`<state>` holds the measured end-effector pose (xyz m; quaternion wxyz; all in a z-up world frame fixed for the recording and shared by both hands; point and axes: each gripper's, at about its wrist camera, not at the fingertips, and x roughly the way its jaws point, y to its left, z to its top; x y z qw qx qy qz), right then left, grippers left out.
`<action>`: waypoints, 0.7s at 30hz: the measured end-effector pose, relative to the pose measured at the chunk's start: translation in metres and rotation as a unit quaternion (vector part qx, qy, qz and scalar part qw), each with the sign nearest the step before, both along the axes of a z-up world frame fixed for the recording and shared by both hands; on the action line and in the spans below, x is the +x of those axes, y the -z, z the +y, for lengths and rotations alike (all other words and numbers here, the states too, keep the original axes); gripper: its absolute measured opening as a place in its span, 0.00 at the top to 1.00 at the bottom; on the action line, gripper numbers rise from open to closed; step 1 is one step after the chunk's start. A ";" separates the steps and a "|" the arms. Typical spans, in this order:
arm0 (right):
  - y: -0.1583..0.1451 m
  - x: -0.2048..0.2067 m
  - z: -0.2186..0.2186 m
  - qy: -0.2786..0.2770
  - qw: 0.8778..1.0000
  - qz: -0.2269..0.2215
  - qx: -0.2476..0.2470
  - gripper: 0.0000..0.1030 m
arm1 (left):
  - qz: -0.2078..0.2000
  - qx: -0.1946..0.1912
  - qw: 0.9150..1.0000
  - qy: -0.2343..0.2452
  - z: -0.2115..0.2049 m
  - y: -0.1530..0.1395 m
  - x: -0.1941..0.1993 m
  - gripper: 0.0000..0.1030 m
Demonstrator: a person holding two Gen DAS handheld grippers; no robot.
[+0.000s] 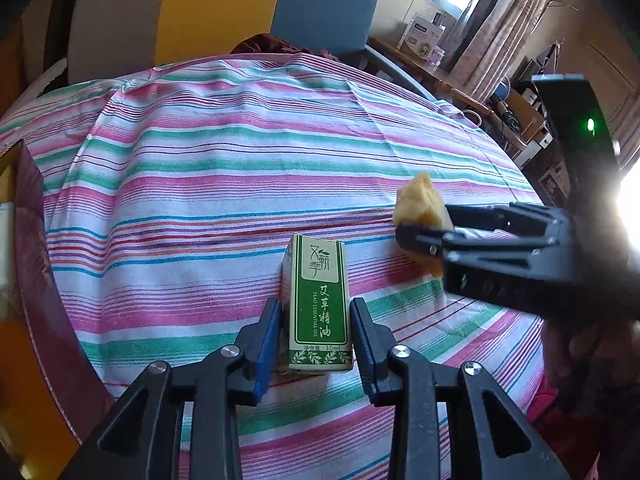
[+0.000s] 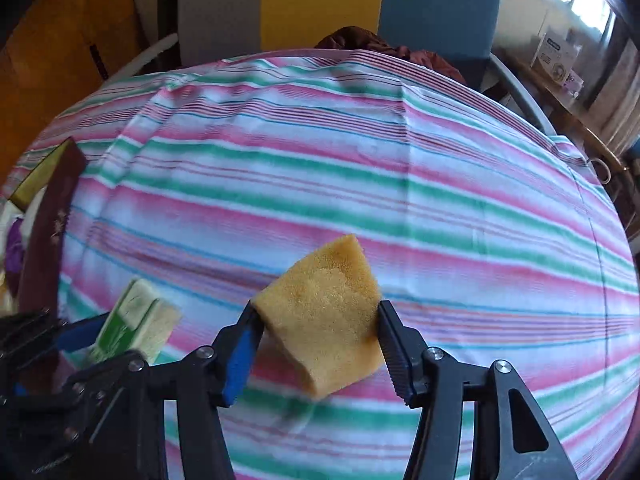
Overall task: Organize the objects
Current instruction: 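Carry the green box into the gold tray and open the left gripper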
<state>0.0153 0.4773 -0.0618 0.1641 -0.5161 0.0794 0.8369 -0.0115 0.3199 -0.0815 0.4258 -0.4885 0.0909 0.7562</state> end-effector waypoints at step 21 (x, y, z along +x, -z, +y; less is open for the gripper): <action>0.018 -0.008 -0.025 -0.037 0.995 -0.020 0.093 0.44 | 0.058 0.026 0.998 -0.020 -0.066 -0.046 0.035 0.67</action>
